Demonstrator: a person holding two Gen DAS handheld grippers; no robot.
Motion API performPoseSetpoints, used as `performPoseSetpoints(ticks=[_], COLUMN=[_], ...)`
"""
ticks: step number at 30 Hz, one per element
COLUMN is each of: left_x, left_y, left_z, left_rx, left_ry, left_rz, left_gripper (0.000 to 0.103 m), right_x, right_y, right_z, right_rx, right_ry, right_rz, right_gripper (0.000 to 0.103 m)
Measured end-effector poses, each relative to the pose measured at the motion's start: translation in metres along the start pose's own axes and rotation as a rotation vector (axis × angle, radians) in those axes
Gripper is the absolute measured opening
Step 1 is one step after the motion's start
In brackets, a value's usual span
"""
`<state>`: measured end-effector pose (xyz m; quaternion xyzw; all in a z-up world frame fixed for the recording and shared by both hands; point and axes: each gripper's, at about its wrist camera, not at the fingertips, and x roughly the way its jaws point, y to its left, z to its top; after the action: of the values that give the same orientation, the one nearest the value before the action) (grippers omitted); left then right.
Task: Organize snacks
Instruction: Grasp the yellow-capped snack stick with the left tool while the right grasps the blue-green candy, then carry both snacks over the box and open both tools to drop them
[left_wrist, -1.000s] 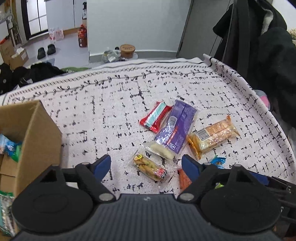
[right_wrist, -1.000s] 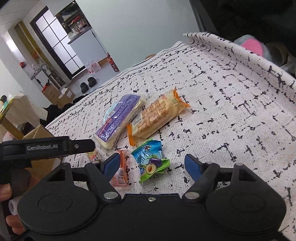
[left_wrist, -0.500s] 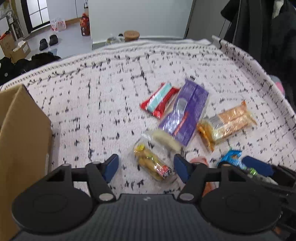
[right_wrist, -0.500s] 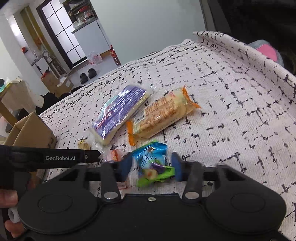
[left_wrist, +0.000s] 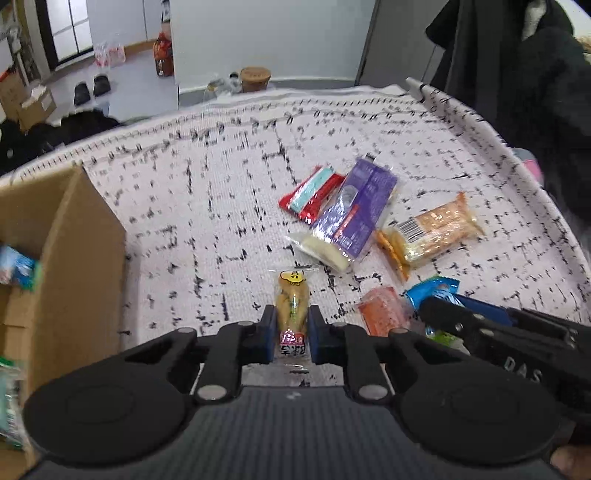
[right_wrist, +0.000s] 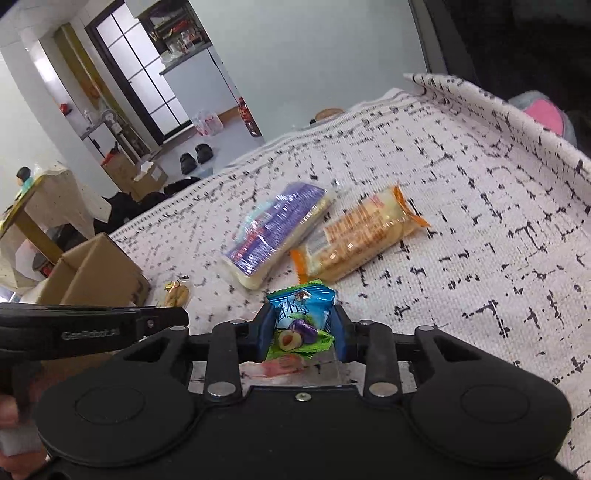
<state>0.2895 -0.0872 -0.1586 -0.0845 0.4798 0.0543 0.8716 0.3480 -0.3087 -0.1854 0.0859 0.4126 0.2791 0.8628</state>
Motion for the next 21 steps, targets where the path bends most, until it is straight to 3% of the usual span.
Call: performPoseSetpoints(ticks=[9, 21], left_x=[-0.045, -0.088], left_y=[0.012, 0.047], left_z=[0.001, -0.006], left_rx=[0.018, -0.036], left_ry=[-0.083, -0.174], left_rz=[-0.038, -0.062], left_gripper=[0.016, 0.016], right_x=[-0.023, -0.041], right_y=[0.019, 0.065], right_z=[0.005, 0.015], right_rx=[-0.007, -0.036], right_ry=[-0.071, -0.159], right_rz=[0.001, 0.045], right_gripper=[0.031, 0.031])
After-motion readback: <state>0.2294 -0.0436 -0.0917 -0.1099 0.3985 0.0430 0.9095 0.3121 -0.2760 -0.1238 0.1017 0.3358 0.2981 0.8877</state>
